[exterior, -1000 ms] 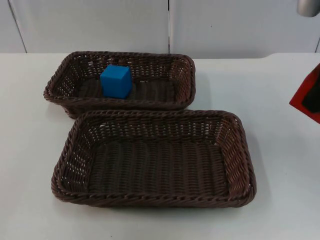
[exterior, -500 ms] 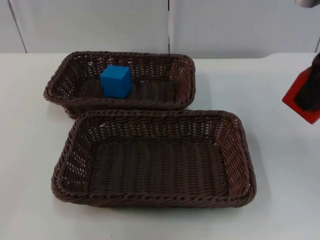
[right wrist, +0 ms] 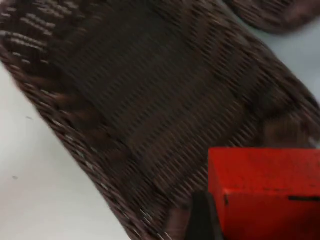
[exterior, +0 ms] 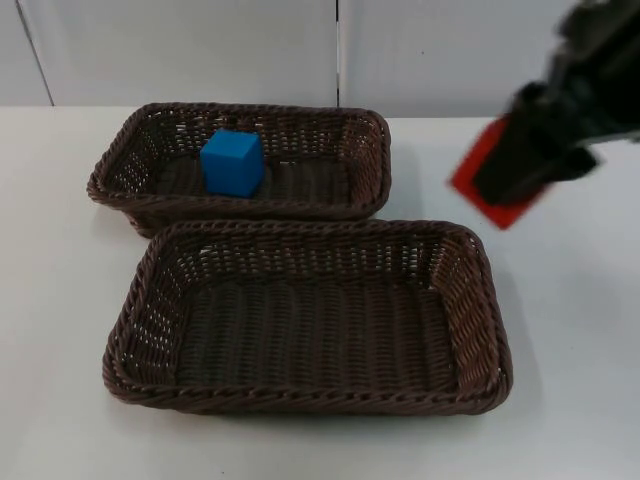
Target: Pick up one cube with the left hand and place it into the upper basket. Pick up one cube with the right hand and place it into the lower basket.
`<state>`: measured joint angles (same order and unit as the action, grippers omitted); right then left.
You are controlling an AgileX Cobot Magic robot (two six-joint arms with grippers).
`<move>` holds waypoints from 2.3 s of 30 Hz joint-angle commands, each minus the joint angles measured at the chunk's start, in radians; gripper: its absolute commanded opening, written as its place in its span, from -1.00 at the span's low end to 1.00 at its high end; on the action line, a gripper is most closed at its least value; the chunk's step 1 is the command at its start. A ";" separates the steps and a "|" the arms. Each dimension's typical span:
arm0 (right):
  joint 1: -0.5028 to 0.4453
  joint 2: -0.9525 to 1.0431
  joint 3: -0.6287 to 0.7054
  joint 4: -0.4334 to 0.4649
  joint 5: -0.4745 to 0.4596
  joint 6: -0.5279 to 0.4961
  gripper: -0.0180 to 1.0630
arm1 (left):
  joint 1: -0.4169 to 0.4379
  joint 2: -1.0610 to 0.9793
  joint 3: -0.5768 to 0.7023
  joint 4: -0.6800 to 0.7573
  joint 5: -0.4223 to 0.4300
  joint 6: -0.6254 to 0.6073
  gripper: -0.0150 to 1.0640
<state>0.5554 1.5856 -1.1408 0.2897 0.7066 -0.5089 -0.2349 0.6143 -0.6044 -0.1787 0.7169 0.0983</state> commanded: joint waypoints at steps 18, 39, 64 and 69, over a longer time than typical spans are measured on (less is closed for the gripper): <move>0.235 0.539 -0.475 -0.102 0.020 0.057 -0.97 | -0.005 -0.006 0.003 -0.012 -0.016 0.002 0.65; 0.235 0.683 -0.475 -0.098 -0.045 0.116 0.24 | -0.005 -0.006 0.003 -0.012 -0.016 0.002 0.65; 0.235 0.264 -0.483 -0.094 0.119 0.124 0.43 | -0.005 -0.006 0.003 -0.012 -0.019 0.014 0.65; 0.235 0.207 -0.483 -0.084 0.135 0.127 0.43 | -0.005 -0.006 0.003 -0.012 -0.019 0.019 0.65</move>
<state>0.7851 1.8088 -1.6175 0.1979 0.8308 -0.3845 -0.2349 0.6143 -0.6044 -0.1829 0.7104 0.1131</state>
